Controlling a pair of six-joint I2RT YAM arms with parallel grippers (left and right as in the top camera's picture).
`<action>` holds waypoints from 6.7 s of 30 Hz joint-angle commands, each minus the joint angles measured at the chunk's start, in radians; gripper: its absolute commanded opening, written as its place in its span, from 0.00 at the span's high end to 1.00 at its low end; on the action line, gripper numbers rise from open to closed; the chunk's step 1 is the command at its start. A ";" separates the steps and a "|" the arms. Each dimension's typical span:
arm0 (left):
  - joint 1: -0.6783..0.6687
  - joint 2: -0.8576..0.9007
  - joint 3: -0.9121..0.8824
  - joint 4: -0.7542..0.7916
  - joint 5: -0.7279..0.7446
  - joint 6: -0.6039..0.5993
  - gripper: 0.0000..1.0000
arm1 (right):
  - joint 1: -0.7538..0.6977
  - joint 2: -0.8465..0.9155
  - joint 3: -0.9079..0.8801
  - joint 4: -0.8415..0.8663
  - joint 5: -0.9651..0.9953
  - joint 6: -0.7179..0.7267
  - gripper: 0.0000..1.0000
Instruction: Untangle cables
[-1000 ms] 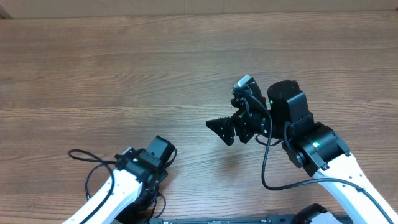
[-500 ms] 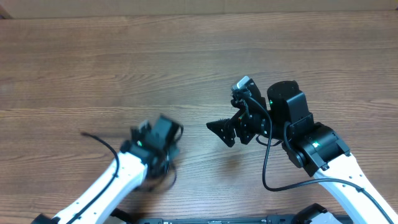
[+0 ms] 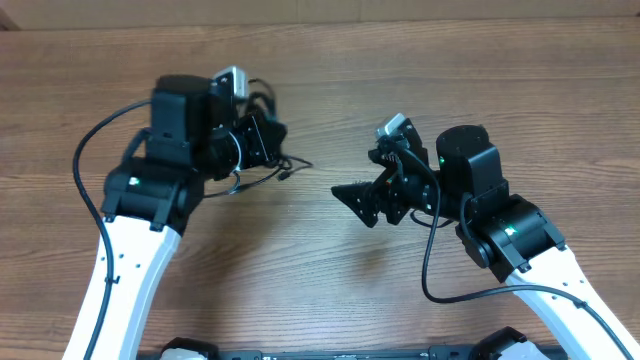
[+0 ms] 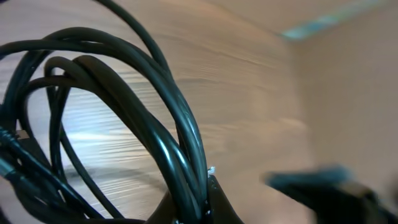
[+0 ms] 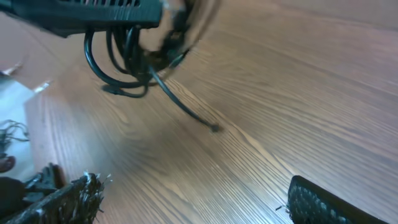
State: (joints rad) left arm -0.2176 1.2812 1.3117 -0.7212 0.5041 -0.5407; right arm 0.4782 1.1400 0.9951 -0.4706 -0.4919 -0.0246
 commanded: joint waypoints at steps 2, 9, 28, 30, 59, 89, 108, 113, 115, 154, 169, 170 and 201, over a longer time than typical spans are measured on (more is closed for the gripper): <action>0.065 -0.002 0.032 0.125 0.591 0.092 0.96 | -0.003 -0.005 0.021 0.048 -0.075 0.076 0.00; 0.135 0.003 0.032 0.270 0.858 -0.047 0.96 | -0.002 -0.005 0.021 0.109 -0.109 0.077 0.00; 0.171 0.003 0.037 0.292 0.831 -0.077 0.96 | -0.011 0.013 0.021 0.153 -0.084 0.016 0.96; 0.223 -0.009 0.064 0.283 0.814 -0.066 0.96 | -0.050 0.012 0.021 0.147 -0.075 0.018 0.96; 0.420 -0.083 0.443 -0.563 0.145 0.382 0.76 | -0.479 0.044 0.021 0.178 -0.236 0.026 0.70; 0.420 -0.079 0.443 -0.652 0.142 0.501 0.32 | -0.751 0.543 0.021 0.233 0.600 0.843 0.00; 0.420 -0.079 0.443 -0.748 0.143 0.459 0.41 | -0.842 0.837 0.021 0.295 0.643 1.016 0.28; 0.419 -0.079 0.443 -0.751 0.143 0.455 0.41 | -0.842 0.837 0.021 0.302 0.592 0.966 0.63; 0.419 -0.079 0.443 -0.756 0.143 0.455 0.41 | -0.842 0.840 0.021 0.290 0.583 0.947 0.96; 0.213 0.255 0.419 -0.635 0.637 1.021 0.08 | -0.325 0.006 0.119 0.005 -0.113 0.408 0.96; 0.082 0.424 0.419 -0.477 0.636 1.040 0.96 | -0.196 0.003 0.119 -0.061 -0.078 0.339 0.96; 0.087 0.424 0.419 -0.478 0.624 1.026 0.96 | -0.196 0.003 0.119 -0.061 -0.075 0.337 0.96; 0.367 0.079 0.439 -0.699 0.360 0.886 0.38 | -0.227 0.075 0.119 -0.092 0.019 0.330 0.96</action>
State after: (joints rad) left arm 0.2081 1.3399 1.7412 -1.4433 0.8177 0.3176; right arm 0.1879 1.2282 1.1000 -0.5728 -0.4229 0.3168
